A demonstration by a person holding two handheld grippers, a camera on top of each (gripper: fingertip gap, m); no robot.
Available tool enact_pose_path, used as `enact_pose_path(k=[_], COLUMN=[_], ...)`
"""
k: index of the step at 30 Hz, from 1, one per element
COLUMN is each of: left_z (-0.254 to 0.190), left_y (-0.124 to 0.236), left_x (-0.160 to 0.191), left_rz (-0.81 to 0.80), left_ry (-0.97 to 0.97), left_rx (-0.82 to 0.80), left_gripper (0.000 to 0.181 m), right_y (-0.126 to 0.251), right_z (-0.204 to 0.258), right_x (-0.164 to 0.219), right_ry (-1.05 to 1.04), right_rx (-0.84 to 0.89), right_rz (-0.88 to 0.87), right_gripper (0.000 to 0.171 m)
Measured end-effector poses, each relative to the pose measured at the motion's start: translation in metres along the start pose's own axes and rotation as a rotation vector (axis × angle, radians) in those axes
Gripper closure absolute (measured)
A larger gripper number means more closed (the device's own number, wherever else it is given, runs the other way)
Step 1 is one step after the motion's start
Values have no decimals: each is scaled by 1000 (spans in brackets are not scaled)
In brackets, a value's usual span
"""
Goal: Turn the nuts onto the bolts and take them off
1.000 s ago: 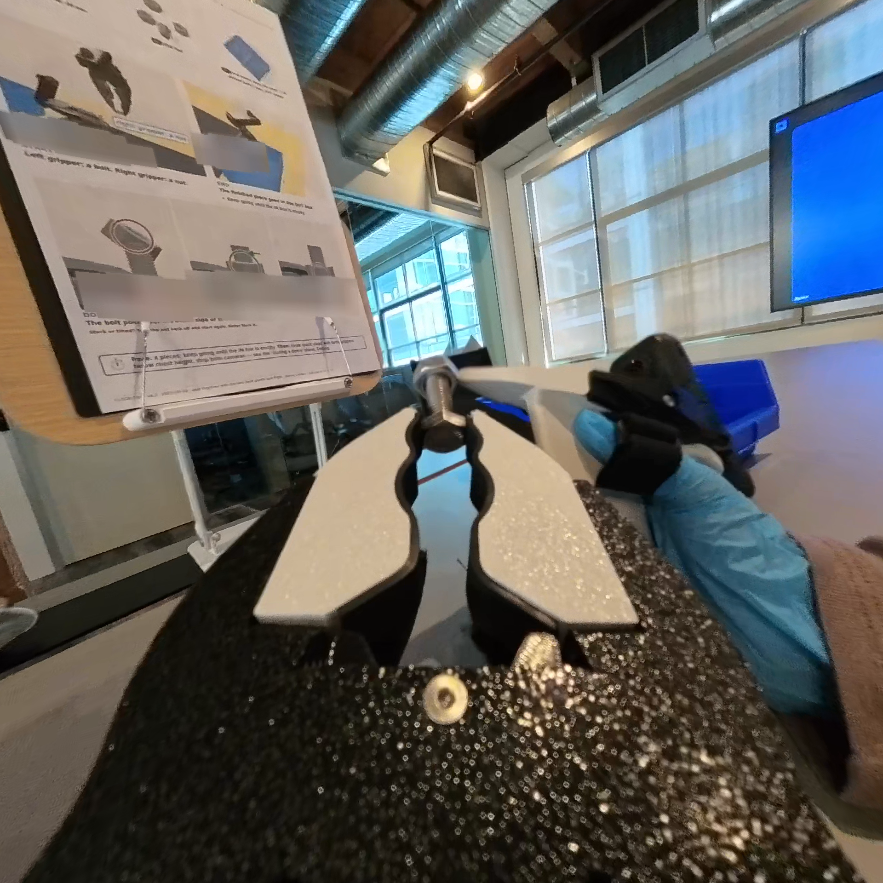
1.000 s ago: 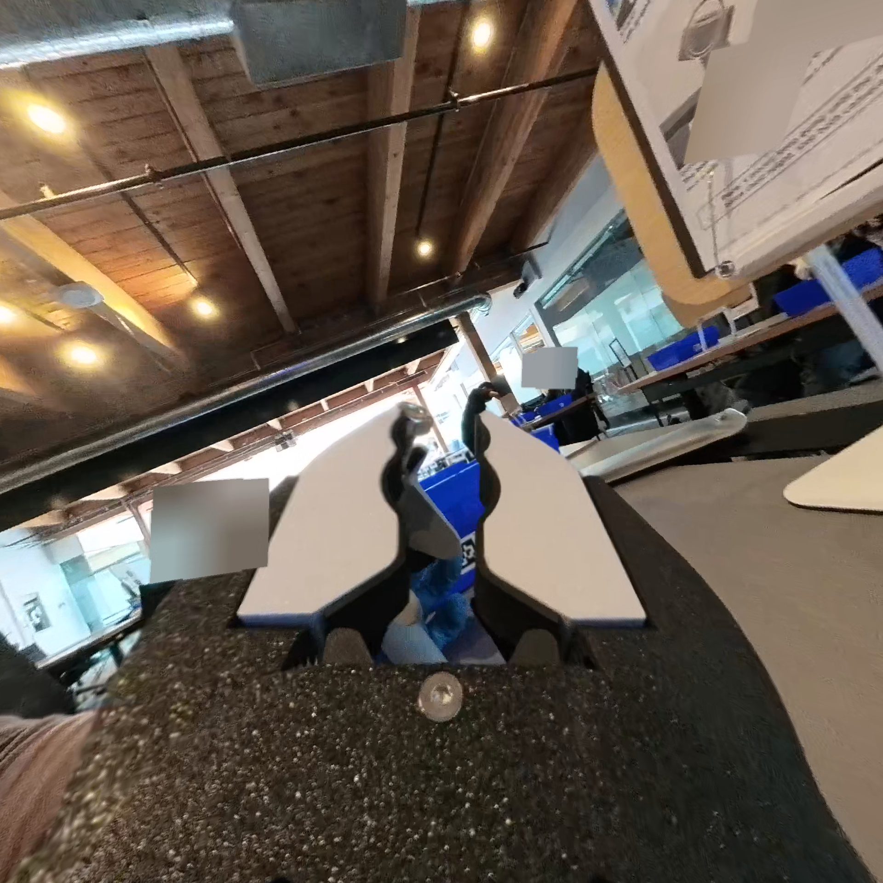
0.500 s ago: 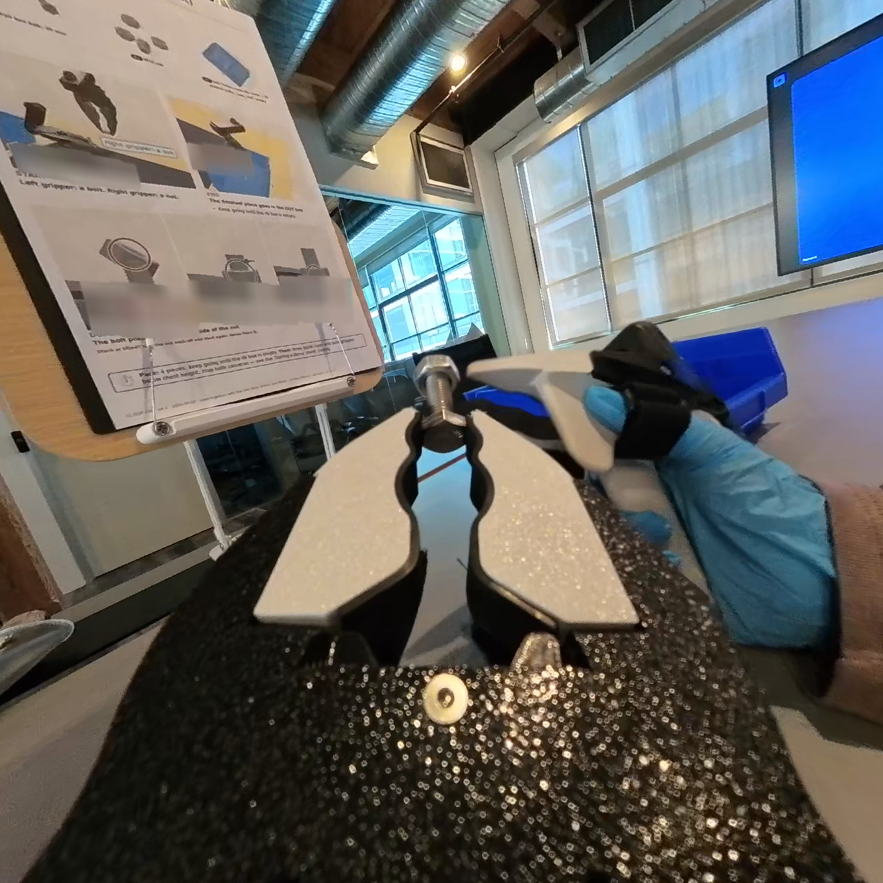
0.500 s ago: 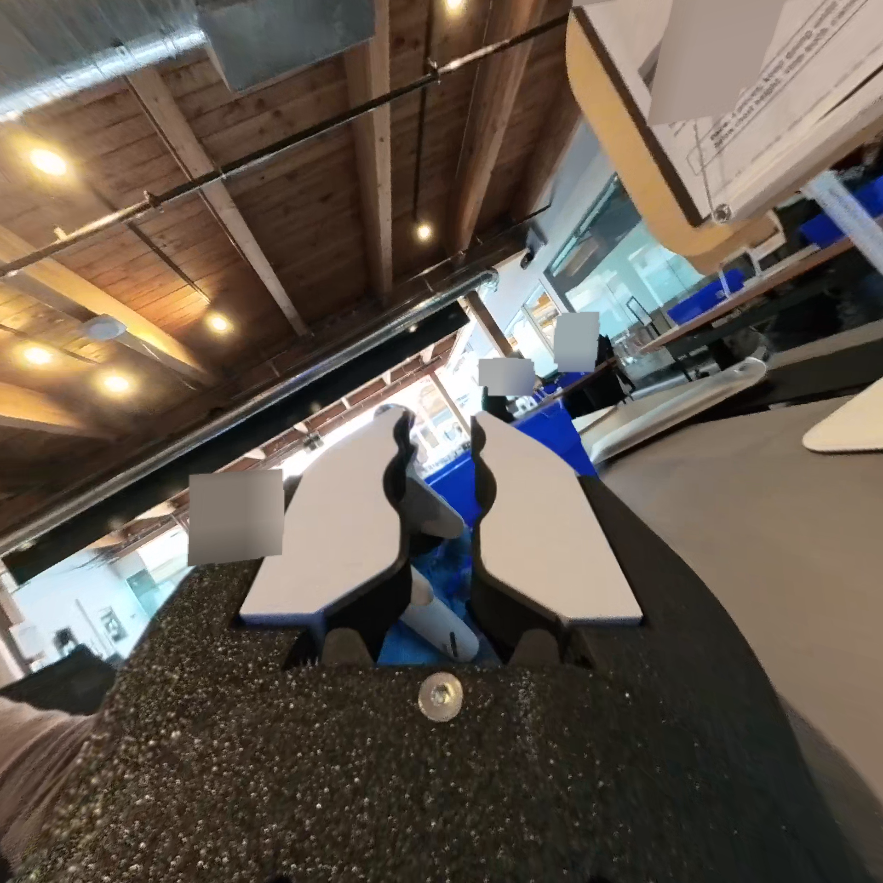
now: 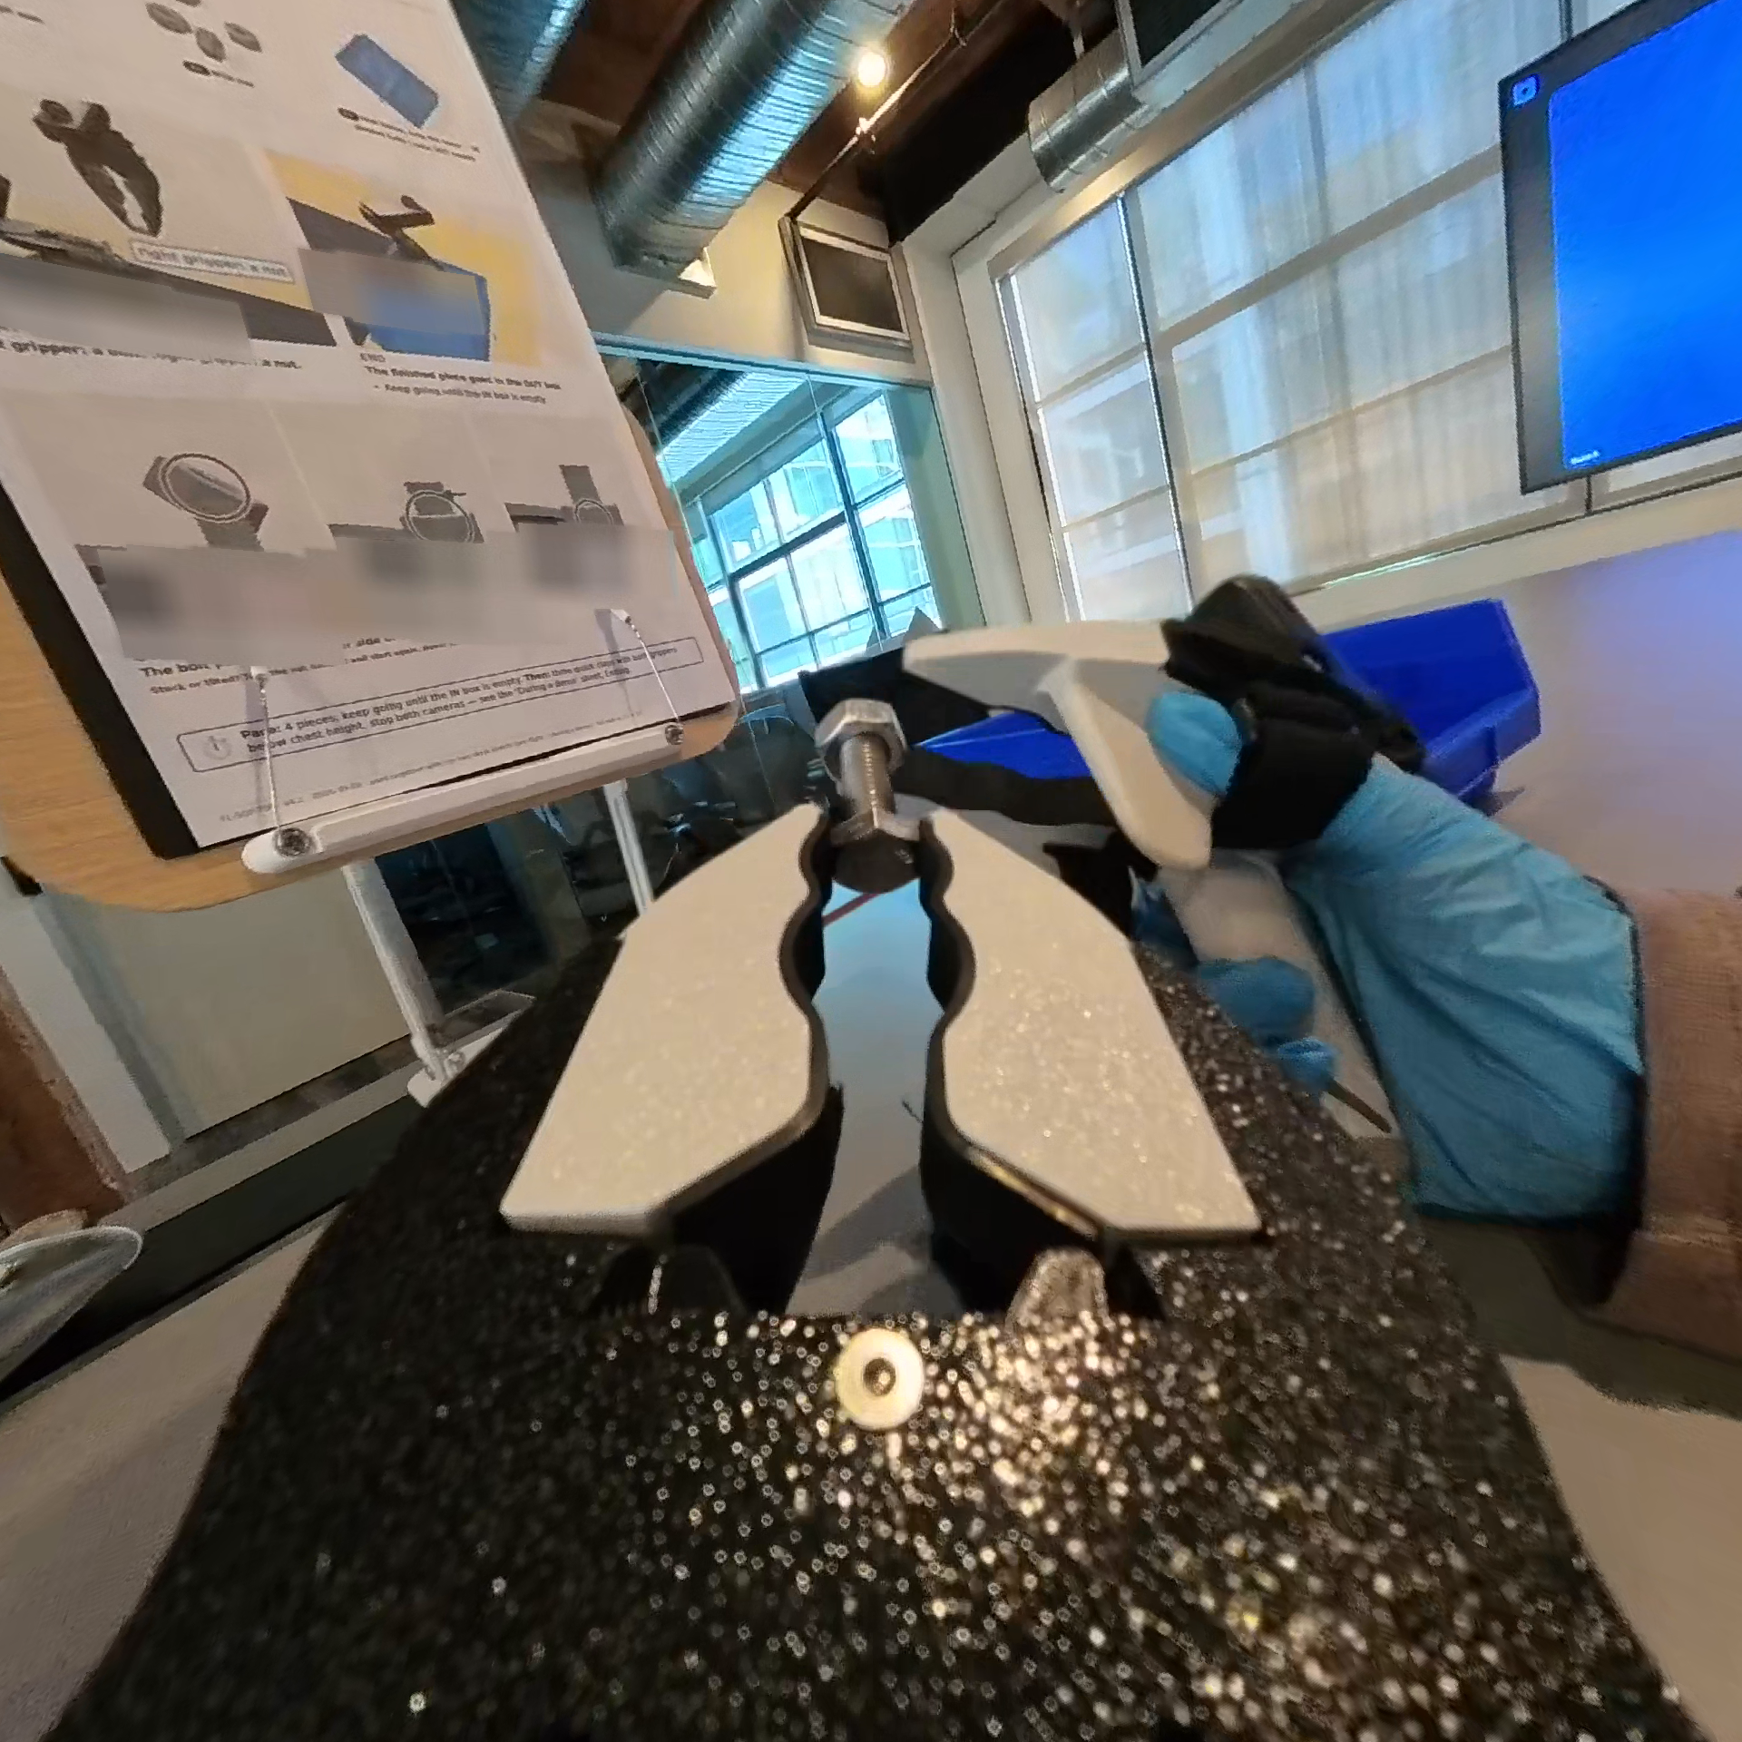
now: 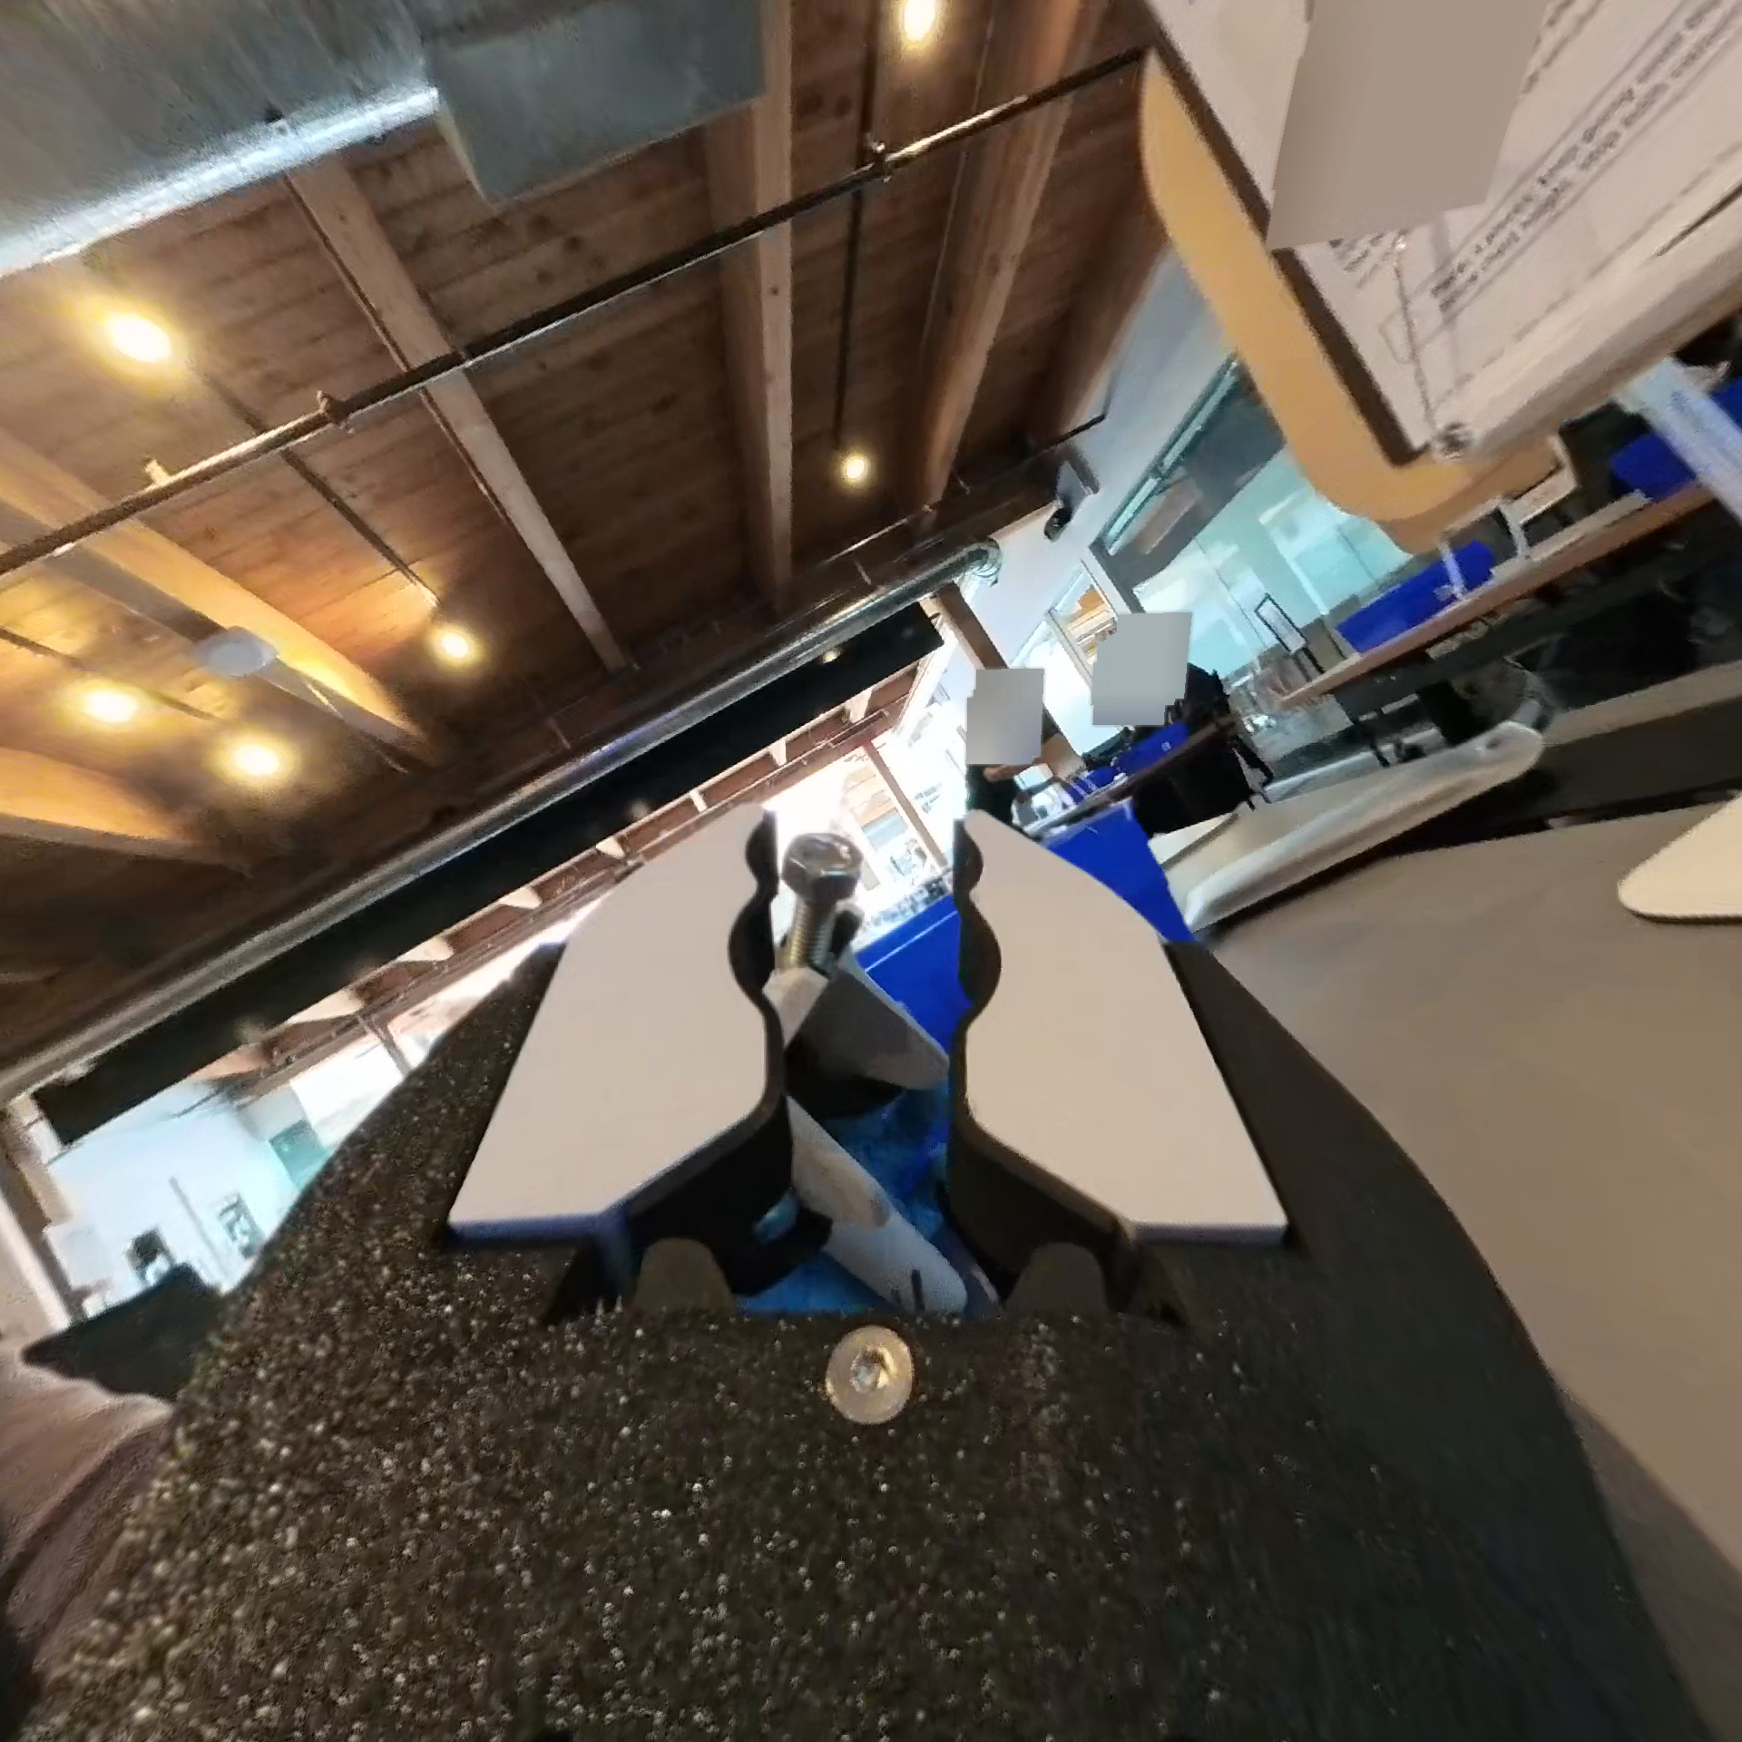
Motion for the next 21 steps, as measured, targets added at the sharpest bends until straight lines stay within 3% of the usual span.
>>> enact_pose_path(k=[4, 6, 12, 18, 21], left_z=[0, 3, -2, 0, 0], left_y=[1, 3, 0, 3, 2], left_x=[0, -2, 1, -5, -3], left_rz=[11, -14, 22, -10, 6], left_ry=[-9, 16, -36, -20, -34], left_rx=[-10, -18, 4, -4, -2], left_gripper=[165, 165, 165, 165, 165], right_y=[-3, 3, -2, 5, 5], right_z=[-2, -11, 4, -8, -3], right_x=[10, 10, 0, 6, -2], right_ry=[5, -6, -24, -12, -39], right_rx=[46, 99, -21, 68, 15], right_rz=[56, 61, 37, 69, 22], right_gripper=[136, 145, 131, 135, 134])
Point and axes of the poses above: each gripper's, where its closed fingertips meet, y back along the fingers, x out of its underside, z = x × y across the jaws, the point moved 4 cm from there along y, back along the fingers, and after that the axes turned 6 degrees about x, right-handed, at the moved point
